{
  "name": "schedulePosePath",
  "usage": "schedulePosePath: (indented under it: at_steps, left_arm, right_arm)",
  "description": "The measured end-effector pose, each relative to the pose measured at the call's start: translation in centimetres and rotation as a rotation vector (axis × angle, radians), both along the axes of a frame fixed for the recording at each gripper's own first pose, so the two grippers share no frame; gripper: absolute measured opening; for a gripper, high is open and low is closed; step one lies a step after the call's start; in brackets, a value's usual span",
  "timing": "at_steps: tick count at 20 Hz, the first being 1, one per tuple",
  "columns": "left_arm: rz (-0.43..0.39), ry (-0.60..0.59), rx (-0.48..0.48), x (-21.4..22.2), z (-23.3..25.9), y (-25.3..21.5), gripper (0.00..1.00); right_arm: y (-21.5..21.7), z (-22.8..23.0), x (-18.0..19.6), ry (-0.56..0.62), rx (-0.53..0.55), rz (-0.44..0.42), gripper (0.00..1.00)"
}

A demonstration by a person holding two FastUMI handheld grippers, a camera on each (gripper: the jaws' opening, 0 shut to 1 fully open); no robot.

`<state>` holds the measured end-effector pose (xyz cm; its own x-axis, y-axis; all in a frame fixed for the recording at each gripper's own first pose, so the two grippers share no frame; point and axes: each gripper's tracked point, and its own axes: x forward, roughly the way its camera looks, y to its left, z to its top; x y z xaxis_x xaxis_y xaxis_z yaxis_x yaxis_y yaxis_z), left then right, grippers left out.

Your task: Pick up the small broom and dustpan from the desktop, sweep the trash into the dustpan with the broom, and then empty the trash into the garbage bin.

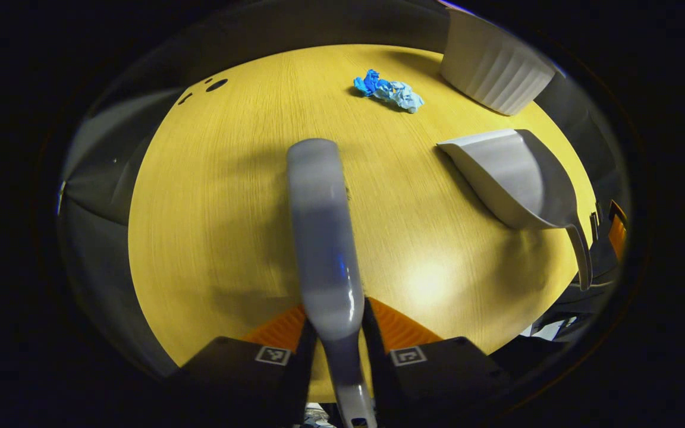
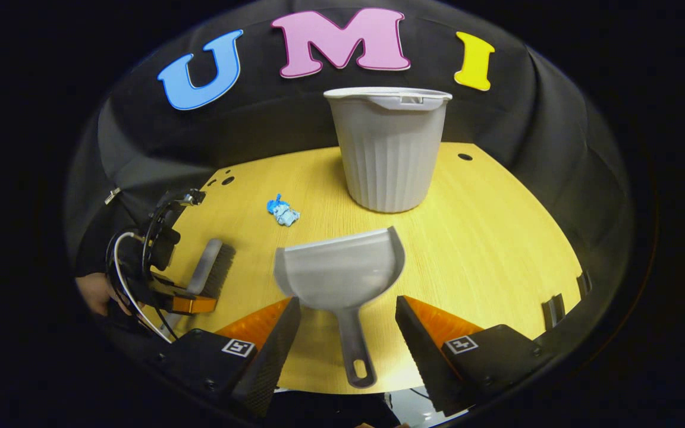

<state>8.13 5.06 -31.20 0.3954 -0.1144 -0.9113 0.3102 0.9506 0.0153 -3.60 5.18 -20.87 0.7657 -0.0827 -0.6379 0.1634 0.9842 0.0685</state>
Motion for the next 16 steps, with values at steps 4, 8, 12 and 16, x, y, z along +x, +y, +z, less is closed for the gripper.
schedulePosePath:
  at_steps: [4,8,12,16]
  left_arm:
    - [-0.002,-0.029,-0.031,0.1,0.1,0.2,0.32]
    - [-0.007,-0.041,-0.121,-0.6,0.5,0.0,0.27]
    - [0.005,-0.094,-0.164,-0.9,1.8,0.5,0.29]
    - [0.016,-0.143,-0.186,-0.8,4.1,0.8,0.26]
  right_arm:
    - [0.2,-1.0,-0.4,0.059,0.003,-0.019,1.0]
    - [0.6,-2.1,-0.9,0.127,0.043,-0.03,1.0]
    - [0.4,-3.7,-0.3,0.181,0.013,-0.011,1.0]
    - [0.3,-6.6,0.8,0.262,-0.036,0.031,1.0]
